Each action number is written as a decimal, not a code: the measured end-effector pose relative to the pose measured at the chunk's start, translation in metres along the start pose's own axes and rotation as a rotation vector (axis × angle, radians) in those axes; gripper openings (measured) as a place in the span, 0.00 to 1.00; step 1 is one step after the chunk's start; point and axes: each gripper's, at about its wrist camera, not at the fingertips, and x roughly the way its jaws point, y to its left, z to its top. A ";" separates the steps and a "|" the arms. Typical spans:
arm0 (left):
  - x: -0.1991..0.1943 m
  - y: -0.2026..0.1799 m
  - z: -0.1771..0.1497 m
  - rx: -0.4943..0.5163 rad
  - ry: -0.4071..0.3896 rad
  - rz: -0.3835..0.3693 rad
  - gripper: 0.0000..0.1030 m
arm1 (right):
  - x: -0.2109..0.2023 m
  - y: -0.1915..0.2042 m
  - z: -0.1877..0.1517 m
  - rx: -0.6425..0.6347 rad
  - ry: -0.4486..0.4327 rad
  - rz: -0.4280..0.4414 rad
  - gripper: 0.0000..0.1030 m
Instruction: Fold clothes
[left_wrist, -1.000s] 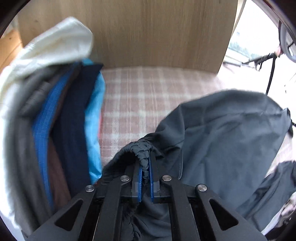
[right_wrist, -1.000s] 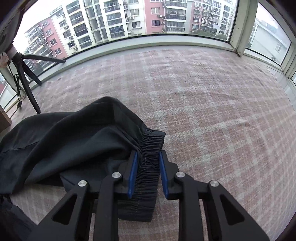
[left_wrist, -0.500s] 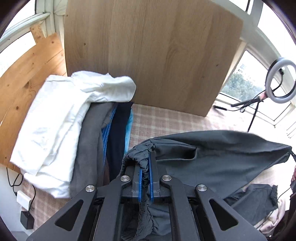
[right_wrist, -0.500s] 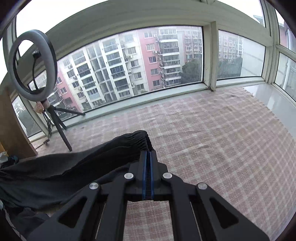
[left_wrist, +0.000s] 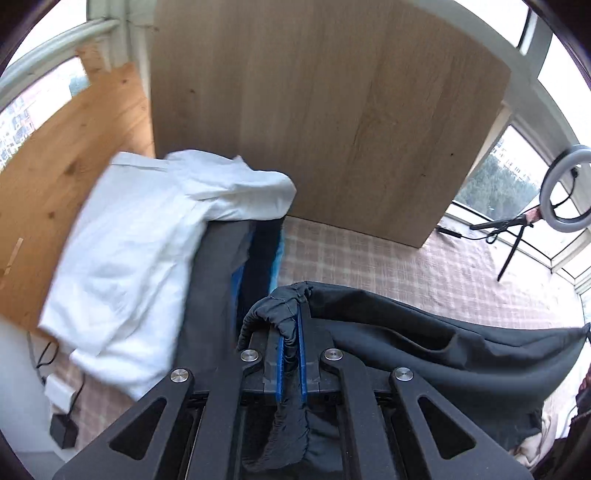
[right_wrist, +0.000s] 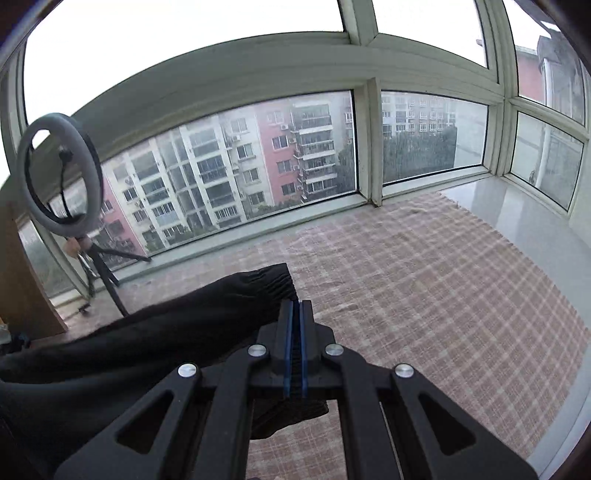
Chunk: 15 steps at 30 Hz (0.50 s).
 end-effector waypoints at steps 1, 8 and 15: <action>0.016 -0.006 0.005 0.023 0.022 0.012 0.08 | 0.023 0.005 -0.002 -0.028 0.037 -0.033 0.03; 0.077 -0.020 0.017 0.093 0.115 0.100 0.11 | 0.141 0.028 -0.021 -0.155 0.300 -0.201 0.05; 0.120 -0.025 0.028 0.126 0.162 0.169 0.21 | 0.125 0.085 -0.028 -0.283 0.265 -0.087 0.05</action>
